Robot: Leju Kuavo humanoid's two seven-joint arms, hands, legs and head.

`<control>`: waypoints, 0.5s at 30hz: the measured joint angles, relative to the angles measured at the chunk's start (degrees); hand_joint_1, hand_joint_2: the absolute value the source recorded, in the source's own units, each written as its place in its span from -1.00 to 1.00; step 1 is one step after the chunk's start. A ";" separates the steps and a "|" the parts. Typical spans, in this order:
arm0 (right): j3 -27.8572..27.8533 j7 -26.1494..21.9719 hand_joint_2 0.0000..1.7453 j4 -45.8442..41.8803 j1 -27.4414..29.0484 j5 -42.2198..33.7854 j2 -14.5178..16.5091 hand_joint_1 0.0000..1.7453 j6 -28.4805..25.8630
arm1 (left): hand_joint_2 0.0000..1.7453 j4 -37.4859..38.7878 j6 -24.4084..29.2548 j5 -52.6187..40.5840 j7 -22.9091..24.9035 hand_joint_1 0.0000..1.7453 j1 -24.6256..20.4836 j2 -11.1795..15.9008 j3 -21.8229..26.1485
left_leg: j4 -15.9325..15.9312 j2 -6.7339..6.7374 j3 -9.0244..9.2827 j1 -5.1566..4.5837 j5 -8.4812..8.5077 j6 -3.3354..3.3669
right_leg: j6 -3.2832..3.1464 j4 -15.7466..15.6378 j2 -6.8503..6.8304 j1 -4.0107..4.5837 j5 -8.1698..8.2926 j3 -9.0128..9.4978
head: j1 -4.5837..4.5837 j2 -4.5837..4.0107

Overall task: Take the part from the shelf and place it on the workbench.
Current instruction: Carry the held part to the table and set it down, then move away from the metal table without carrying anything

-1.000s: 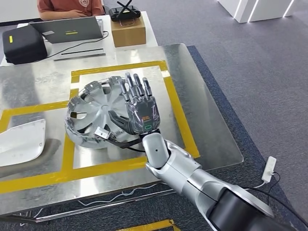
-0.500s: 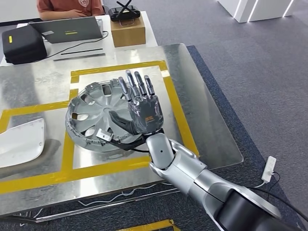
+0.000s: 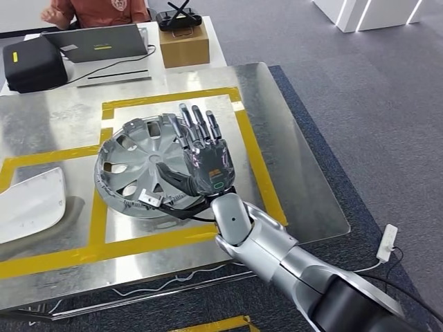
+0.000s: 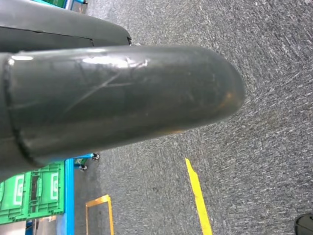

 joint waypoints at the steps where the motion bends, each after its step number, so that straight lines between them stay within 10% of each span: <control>1: 0.01 0.07 -1.00 0.00 0.06 0.01 0.00 -1.00 0.00 | -1.00 0.00 0.05 -0.02 0.00 -1.00 0.00 0.02 0.04 | 0.04 0.00 -0.01 -0.04 -0.06 0.09 | 0.06 0.00 0.00 -0.04 -0.01 0.02 | -0.01 0.00; 6: -0.01 0.25 -1.00 -0.03 0.12 0.04 0.10 -1.00 0.00 | -1.00 0.00 0.40 -0.25 -0.02 -1.00 -0.03 0.03 0.19 | -0.79 0.00 0.38 0.01 0.19 1.08 | 0.80 0.38 0.24 -0.23 -0.61 -0.21 | 0.05 0.00; 11: 0.00 0.47 -1.00 0.02 0.62 0.05 0.01 -1.00 0.01 | -1.00 0.00 0.47 -0.29 -0.04 -1.00 -0.20 -0.07 0.21 | -1.42 -0.95 0.71 0.31 0.43 1.61 | 1.10 15.53 1.26 -0.20 -7.16 -8.11 | 0.24 0.00; 13: 0.03 0.59 -1.00 0.08 0.84 0.05 -0.04 -1.00 0.02 | -1.00 0.00 0.47 -0.29 -0.04 -1.00 -0.20 -0.14 0.23 | -1.38 -1.96 0.75 0.35 0.41 1.46 | 1.06 14.32 1.41 -0.30 -4.93 -8.02 | 0.26 0.00; 15: 0.05 0.64 -1.00 0.09 0.79 0.06 -0.04 -1.00 0.02 | -1.00 0.00 0.48 -0.30 -0.04 -1.00 -0.26 -0.25 0.23 | -1.29 -3.28 0.81 0.38 0.38 0.98 | 0.90 6.61 2.94 -0.59 -0.91 -4.49 | 0.24 0.00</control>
